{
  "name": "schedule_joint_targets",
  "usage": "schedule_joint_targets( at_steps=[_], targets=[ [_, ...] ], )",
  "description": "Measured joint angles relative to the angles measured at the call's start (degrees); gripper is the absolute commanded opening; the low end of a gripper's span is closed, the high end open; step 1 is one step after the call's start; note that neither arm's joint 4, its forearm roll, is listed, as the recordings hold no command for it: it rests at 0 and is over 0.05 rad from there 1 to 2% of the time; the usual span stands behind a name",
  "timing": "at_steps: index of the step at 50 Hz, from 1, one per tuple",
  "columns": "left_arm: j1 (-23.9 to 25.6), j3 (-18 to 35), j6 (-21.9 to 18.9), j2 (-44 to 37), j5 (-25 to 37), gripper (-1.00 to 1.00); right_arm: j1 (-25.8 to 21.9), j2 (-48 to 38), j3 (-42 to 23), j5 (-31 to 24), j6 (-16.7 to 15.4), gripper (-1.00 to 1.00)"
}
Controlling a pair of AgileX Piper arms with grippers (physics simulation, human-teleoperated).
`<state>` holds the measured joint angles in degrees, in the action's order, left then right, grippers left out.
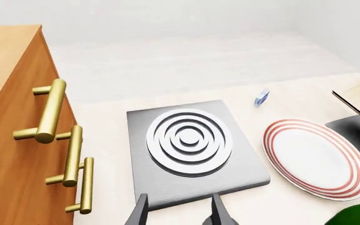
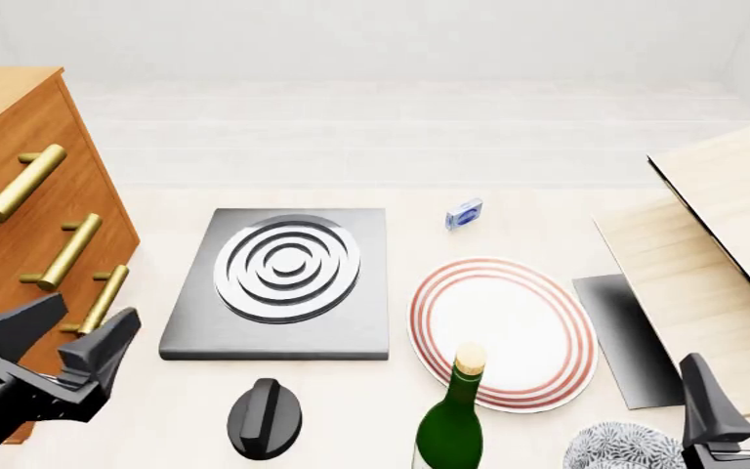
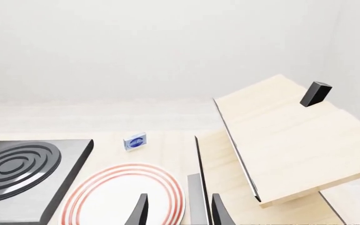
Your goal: Turn on the stove.
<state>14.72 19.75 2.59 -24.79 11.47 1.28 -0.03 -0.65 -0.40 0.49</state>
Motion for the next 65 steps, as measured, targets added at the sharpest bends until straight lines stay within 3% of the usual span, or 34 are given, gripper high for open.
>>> schedule_joint_targets(
  at_steps=[9,19,34,65],
  targets=[
    [2.9,0.9,0.3,-10.3,-2.1,1.0,-0.2,0.0,0.2,0.1,0.1,1.0],
    [6.6,4.5,-2.0,-22.1,-3.6,1.0,-1.0,0.0,0.3,0.3,-0.8,1.0],
    [12.1,10.1,-2.0,-38.1,-3.2,1.0,-2.0,0.0,0.4,0.3,-1.7,1.0],
    [16.0,14.6,-5.5,-50.5,-1.2,1.0,-3.3,0.0,0.6,-0.2,-1.9,1.0]
  ],
)
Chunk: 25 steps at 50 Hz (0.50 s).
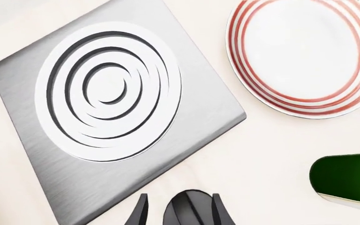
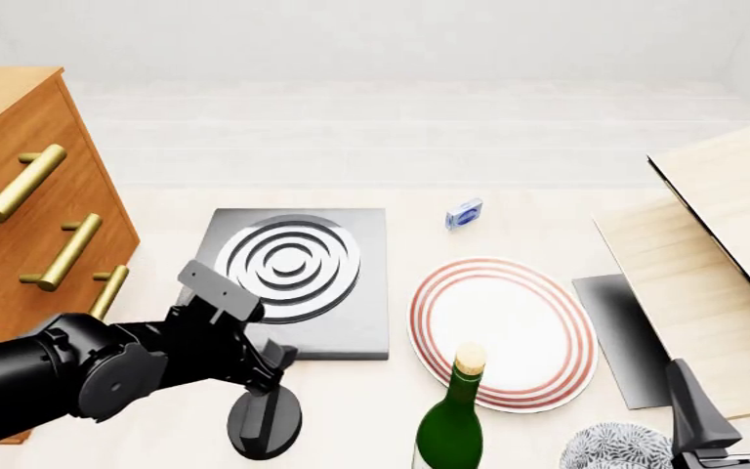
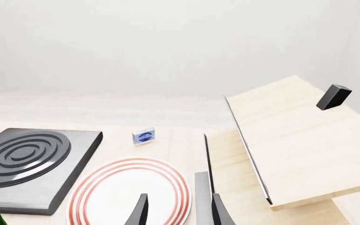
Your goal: Turn on the stove.
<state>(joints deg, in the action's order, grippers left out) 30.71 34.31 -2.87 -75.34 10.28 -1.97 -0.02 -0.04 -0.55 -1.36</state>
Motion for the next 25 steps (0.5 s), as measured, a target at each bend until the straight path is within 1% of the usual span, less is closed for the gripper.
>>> schedule_joint_targets(
  at_steps=[25],
  targets=[
    [-2.4,-2.4,-3.8,-10.2,-8.2,1.0,-0.1,0.0,0.0,0.0,0.3,1.0]
  ],
)
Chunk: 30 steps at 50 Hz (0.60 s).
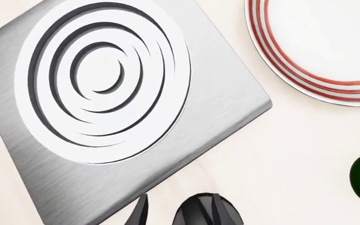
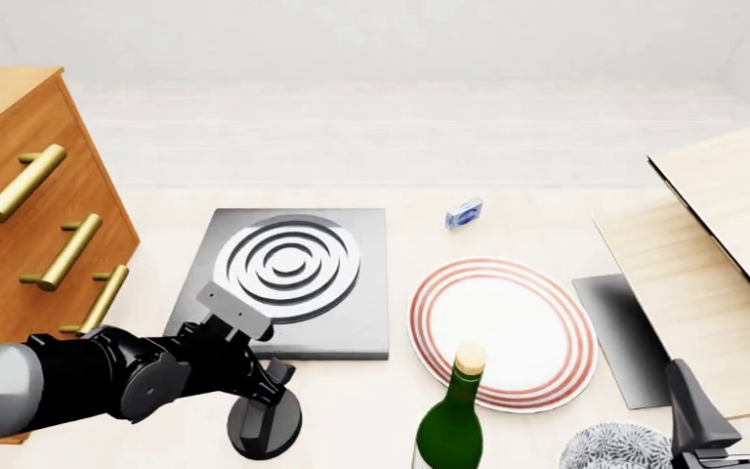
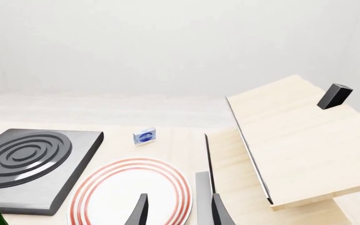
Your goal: Turn on the stove.
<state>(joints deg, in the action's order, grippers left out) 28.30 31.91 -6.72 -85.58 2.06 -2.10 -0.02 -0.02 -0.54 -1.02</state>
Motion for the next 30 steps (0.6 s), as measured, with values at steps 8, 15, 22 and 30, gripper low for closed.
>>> schedule_joint_targets(
  at_steps=[8,15,22,30],
  targets=[
    [-0.8,-0.3,-0.6,-1.6,-1.6,1.0,-0.1,0.0,0.0,-0.1,0.0,1.0],
    [-1.6,-0.4,-1.2,-1.7,-2.0,1.0,-0.2,0.0,0.0,-0.1,0.0,1.0],
    [-2.8,-1.1,-2.0,-1.6,-2.9,1.0,-0.3,0.0,0.0,-0.2,-0.1,1.0],
    [-4.0,-2.0,-2.9,-1.1,-3.8,1.0,-0.3,0.0,0.0,-0.2,-0.1,1.0]
  ],
)
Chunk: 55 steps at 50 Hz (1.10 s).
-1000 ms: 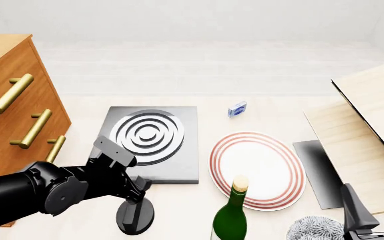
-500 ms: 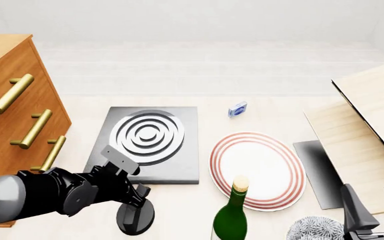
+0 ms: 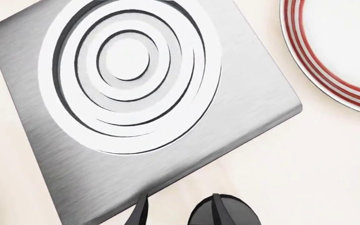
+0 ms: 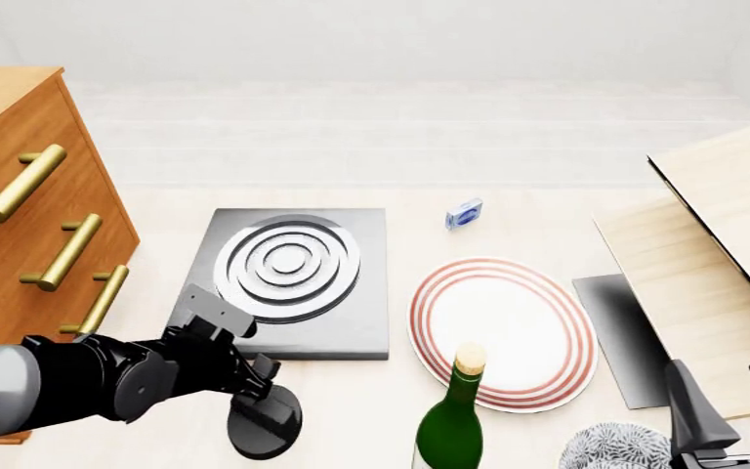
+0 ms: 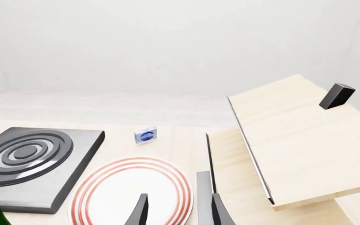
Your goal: Turn on the stove.
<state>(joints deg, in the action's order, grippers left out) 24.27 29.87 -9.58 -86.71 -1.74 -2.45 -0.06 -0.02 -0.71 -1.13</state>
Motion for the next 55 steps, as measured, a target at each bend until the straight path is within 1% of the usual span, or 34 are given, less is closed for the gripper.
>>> schedule_joint_targets(
  at_steps=[20,38,46,55],
  targets=[
    [-1.2,-4.6,-1.3,5.3,-0.5,1.0,-0.1,0.0,0.0,0.0,0.0,1.0],
    [0.2,-9.1,0.8,12.0,-0.3,1.0,-0.1,0.0,0.0,0.0,0.0,1.0],
    [0.7,-10.6,1.1,16.2,1.5,1.0,-0.1,0.0,0.0,0.0,0.0,1.0],
    [1.5,-11.2,1.7,22.1,5.5,1.0,-0.1,0.0,0.0,0.0,0.0,1.0]
  ],
)
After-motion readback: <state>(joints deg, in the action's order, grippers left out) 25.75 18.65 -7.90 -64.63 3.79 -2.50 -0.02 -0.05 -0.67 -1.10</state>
